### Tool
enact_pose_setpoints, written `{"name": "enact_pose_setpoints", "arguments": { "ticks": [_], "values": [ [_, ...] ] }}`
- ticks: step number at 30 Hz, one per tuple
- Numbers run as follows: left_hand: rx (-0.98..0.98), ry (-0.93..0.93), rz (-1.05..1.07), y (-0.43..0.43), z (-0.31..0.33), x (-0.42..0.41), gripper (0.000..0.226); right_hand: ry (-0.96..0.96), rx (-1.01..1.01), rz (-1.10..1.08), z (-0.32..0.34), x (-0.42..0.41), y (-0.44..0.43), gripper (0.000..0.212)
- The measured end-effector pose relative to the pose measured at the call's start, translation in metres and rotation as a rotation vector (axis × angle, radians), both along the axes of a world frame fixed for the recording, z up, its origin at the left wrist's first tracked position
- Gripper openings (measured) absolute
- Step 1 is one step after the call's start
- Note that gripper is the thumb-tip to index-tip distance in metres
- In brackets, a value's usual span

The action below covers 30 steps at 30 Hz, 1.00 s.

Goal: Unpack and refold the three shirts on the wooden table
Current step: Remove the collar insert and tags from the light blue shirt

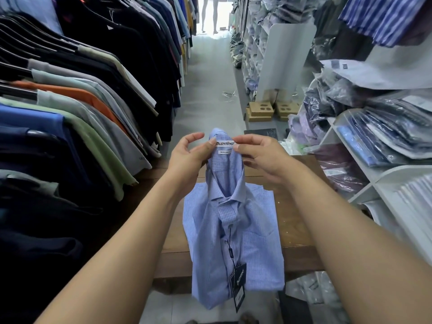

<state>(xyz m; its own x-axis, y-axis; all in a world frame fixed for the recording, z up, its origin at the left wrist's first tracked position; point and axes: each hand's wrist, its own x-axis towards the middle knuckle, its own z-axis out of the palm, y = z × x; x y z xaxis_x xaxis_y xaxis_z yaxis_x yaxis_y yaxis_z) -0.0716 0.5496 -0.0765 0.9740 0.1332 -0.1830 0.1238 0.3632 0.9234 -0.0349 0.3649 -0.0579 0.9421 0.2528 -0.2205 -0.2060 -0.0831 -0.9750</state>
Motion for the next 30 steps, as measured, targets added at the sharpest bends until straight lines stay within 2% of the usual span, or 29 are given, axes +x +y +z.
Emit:
{"name": "enact_pose_setpoints", "arguments": {
  "ticks": [6, 14, 19, 23, 30],
  "values": [
    [0.061, -0.026, -0.011, 0.005, 0.006, -0.008, 0.033, -0.037, -0.033, -0.031, 0.008, -0.007, -0.001, 0.012],
    [0.057, -0.072, -0.008, 0.009, 0.029, -0.019, 0.038, -0.164, 0.016, -0.142, 0.017, -0.016, -0.002, 0.013],
    [0.1, -0.111, -0.029, 0.01, 0.037, -0.024, 0.037, -0.18, 0.043, -0.126, 0.027, -0.02, -0.004, 0.013],
    [0.182, -0.134, -0.034, 0.009, 0.037, -0.029, 0.033, -0.194, -0.023, -0.081, 0.035, -0.027, -0.008, 0.013],
    [0.246, -0.109, -0.007, 0.004, 0.041, -0.039, 0.034, -0.166, -0.021, -0.07, 0.042, -0.039, -0.009, 0.015]
  ]
}}
